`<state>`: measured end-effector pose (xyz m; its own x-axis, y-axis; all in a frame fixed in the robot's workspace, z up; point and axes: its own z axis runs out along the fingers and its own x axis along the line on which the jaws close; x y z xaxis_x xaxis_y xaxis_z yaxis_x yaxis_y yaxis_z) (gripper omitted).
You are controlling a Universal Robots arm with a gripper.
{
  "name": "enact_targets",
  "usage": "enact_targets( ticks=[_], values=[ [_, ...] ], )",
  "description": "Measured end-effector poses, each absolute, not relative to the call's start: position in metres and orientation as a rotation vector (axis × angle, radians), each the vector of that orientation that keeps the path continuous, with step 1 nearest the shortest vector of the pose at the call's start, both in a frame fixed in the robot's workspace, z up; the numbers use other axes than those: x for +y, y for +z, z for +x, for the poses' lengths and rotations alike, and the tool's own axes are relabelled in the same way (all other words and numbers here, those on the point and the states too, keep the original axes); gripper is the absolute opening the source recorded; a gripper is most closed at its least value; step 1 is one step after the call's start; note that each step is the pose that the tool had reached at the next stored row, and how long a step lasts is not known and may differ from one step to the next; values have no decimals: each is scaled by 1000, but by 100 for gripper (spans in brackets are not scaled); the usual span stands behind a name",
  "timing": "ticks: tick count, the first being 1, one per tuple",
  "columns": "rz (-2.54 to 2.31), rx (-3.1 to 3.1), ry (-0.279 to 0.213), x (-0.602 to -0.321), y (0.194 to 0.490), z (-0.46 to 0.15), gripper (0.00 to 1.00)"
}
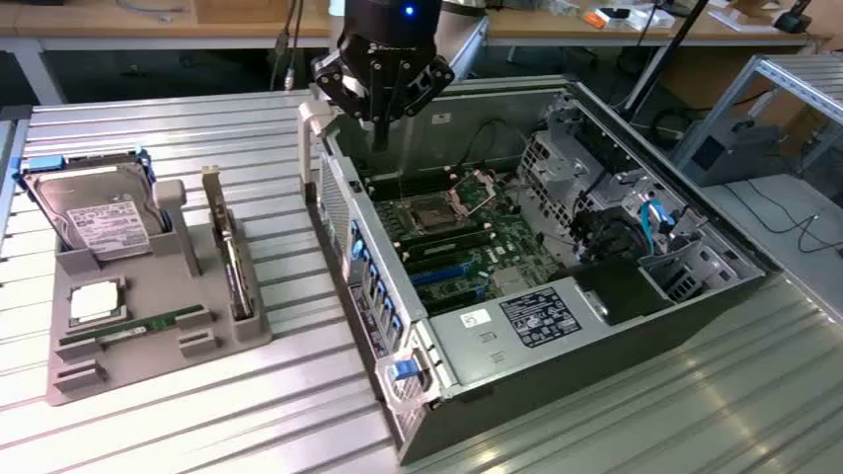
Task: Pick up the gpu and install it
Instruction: 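Reach for the gpu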
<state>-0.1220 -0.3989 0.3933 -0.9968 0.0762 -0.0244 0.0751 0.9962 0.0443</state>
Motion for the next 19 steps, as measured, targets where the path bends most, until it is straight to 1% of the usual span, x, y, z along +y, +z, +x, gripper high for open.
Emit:
enact_targets(
  ticks=[19],
  values=[
    [118,3112,68,-399,393,-135,11]
  ],
)
